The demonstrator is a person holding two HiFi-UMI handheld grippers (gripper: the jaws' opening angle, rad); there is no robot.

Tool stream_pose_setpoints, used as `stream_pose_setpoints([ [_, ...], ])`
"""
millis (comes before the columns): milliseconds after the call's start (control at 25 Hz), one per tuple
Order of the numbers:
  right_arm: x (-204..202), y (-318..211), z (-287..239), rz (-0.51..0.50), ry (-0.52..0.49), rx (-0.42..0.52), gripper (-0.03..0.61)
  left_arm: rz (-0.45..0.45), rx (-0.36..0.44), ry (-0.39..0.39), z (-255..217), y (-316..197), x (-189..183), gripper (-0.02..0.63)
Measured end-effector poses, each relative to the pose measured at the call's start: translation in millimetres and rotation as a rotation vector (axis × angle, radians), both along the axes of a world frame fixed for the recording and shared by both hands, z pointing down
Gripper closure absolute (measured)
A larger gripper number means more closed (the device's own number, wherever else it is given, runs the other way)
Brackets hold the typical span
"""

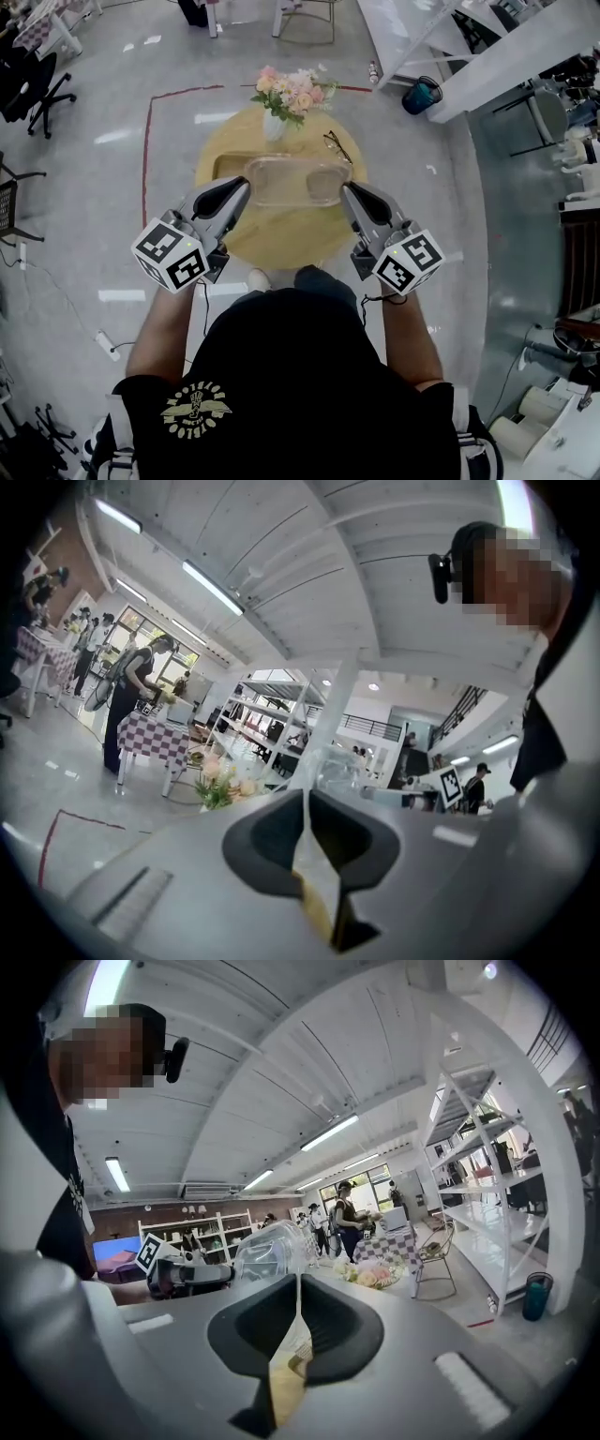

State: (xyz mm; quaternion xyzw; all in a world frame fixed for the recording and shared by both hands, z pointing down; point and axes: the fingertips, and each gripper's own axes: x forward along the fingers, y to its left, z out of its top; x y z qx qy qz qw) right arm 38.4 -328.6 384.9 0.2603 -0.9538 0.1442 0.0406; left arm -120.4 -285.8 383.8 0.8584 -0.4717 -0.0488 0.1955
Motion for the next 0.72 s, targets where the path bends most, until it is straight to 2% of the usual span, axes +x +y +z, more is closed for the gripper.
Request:
stream_pose_setpoints([
  [360,6.6,1.3,-23.5,-0.028,-0.011,0.056,0.563,0.004,0.016,-0.011,-19.0,-5.0,6.6,0.594],
  [720,37.7,-15.6,-45.4,-0.050,-0.040,0.095,0.565,-0.017,0.036,-0.042,-42.4,-22.3,38.1,0.594],
])
